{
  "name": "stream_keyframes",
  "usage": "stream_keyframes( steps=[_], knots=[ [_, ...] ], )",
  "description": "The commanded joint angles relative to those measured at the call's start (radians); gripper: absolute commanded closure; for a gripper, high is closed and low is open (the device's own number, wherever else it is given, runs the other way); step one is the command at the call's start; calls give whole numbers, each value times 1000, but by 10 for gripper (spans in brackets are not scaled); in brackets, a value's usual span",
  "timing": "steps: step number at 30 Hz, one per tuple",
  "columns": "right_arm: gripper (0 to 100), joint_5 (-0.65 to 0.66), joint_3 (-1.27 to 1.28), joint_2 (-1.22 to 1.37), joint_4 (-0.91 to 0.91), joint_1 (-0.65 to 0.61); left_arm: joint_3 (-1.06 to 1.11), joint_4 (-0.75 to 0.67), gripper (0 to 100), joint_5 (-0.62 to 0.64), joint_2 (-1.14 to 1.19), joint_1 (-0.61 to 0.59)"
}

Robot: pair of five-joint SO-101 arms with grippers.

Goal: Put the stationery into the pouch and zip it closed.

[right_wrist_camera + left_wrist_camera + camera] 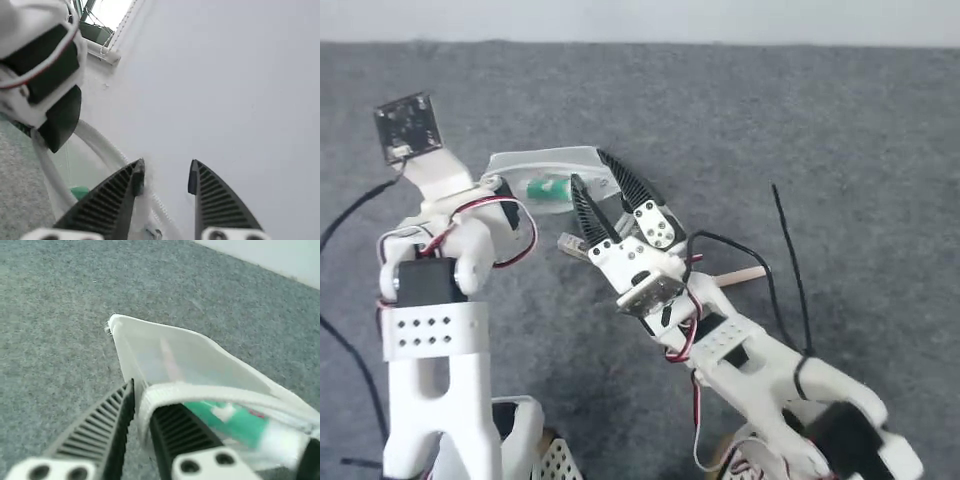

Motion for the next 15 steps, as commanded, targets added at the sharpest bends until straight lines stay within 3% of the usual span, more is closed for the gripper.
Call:
stream_keyframes(
  steps=[1,8,15],
  knots=[
    [868,-25,-11,-142,128,22,-10,-8,988,-8,-15,-5],
    [868,-276,-21,-390,430,44,-10,-8,988,-8,-15,-5],
    [868,-397,-75,-556,734,82,-10,-9,988,-8,-11,-6]
  ],
)
